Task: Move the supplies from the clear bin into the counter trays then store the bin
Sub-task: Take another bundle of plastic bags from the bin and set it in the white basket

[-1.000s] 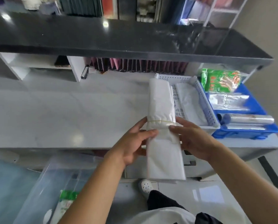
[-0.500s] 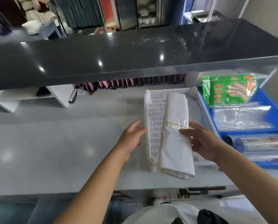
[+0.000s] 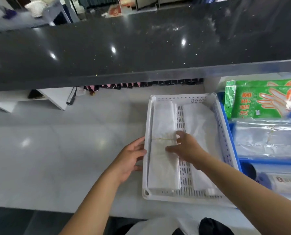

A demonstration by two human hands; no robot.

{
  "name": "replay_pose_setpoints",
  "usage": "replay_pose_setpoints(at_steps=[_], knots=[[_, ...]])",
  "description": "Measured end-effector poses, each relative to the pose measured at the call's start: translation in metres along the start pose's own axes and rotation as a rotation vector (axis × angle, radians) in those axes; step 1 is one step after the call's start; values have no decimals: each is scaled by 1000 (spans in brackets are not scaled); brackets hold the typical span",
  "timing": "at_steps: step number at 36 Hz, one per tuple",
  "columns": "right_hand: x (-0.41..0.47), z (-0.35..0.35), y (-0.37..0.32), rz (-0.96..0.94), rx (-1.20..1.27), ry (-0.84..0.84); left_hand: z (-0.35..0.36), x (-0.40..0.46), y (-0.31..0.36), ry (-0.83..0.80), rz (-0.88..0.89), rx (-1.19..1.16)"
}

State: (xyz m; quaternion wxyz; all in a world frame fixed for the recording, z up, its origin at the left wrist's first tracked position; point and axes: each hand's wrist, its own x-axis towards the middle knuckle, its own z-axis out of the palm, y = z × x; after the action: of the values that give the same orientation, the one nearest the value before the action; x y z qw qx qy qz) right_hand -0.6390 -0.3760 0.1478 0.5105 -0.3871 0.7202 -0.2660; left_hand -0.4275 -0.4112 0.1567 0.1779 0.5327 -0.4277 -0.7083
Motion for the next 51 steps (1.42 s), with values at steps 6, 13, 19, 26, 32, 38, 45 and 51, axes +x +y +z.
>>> replay_pose_setpoints(at_steps=[6,13,19,26,32,38,45,51], knots=[[-5,2,5,-5,39,17,-3,2,-5,-6,-6,1],[-4,-7,4,51,244,-60,-4,1,-5,-19,-12,27],[-11,9,1,-271,-568,199,-3,-2,-5,14,-8,26],[-8,36,11,-438,-911,-20,7,-12,-10,114,45,21],[-6,46,22,-446,-973,48,13,-21,-11,141,101,54],[-9,48,19,-434,-1015,41,8,-42,-28,137,161,86],[-51,65,-29,-375,-946,204,-49,-125,-76,296,301,202],[-154,179,-60,-788,-710,131,-124,-226,-170,590,181,436]])
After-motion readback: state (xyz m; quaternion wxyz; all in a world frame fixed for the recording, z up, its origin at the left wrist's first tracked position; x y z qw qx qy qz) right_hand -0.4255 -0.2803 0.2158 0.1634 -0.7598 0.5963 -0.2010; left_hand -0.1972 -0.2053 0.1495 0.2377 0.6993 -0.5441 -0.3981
